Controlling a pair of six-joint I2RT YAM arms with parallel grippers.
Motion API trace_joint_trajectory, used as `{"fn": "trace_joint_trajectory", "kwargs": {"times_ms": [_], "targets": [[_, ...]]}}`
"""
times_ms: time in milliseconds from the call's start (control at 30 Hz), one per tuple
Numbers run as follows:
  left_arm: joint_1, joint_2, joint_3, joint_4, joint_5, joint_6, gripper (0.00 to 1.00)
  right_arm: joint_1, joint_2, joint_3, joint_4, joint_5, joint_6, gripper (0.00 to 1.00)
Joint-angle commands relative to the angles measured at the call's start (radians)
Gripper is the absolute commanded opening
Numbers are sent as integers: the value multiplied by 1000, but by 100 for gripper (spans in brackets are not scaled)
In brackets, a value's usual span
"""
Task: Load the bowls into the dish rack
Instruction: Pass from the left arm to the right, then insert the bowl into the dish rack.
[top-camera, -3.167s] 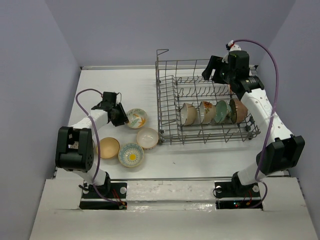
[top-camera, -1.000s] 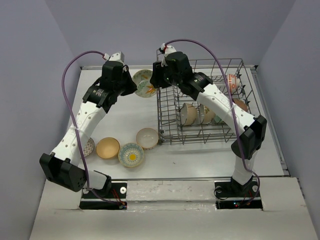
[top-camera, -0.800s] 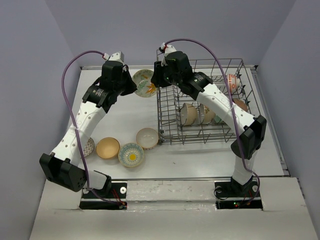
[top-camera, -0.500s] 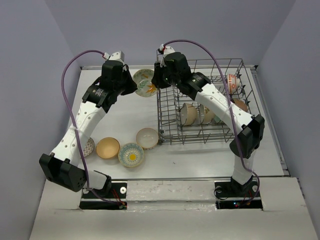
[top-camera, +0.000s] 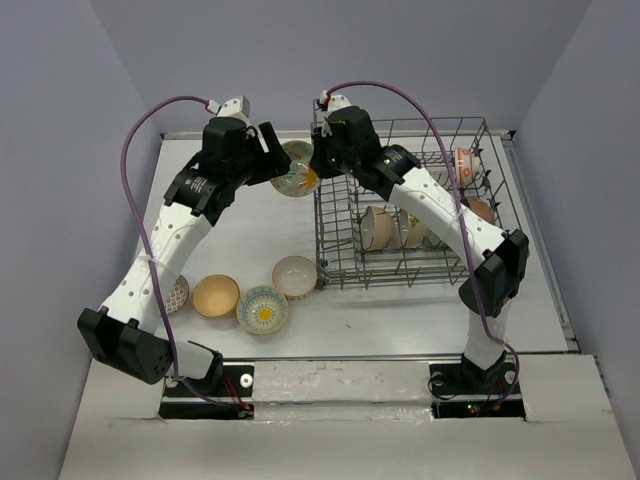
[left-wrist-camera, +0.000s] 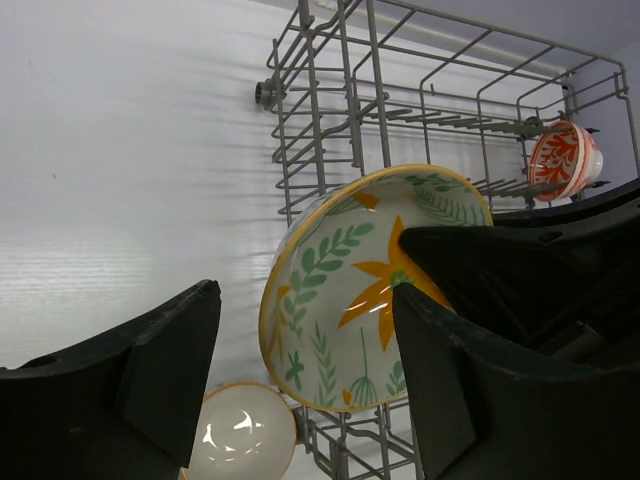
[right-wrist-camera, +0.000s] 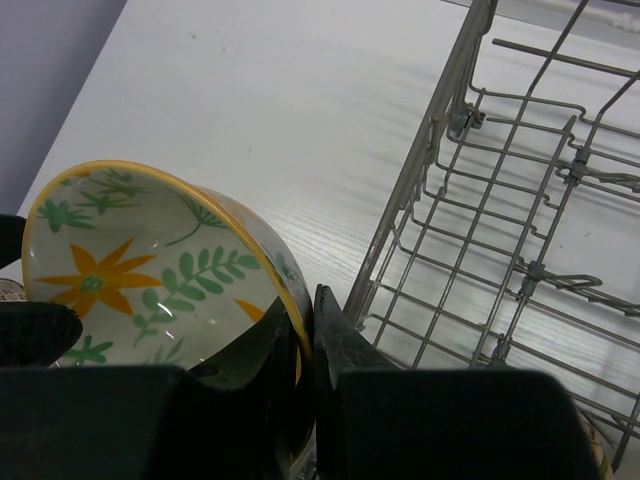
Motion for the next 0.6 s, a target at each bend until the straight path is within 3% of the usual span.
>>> {"fn": "trace_joint_trajectory", "kwargs": {"times_ms": [0, 200, 333, 400, 567], "targets": [[-8, -19, 50, 57, 10, 14, 79, 12, -83, 37, 50, 61, -20, 1], [-8, -94, -22, 88, -90, 41, 83, -7, -169, 59, 25, 432, -123, 1], [32, -141, -134, 156, -94, 54, 85, -109, -186, 85, 1, 772, -258, 1], [52, -143, -174, 162, -76, 52, 85, -166, -185, 76, 2, 817, -280, 1], [134, -155, -261, 225, 4, 51, 85, -293, -134, -33, 220, 1084, -601, 1]]}}
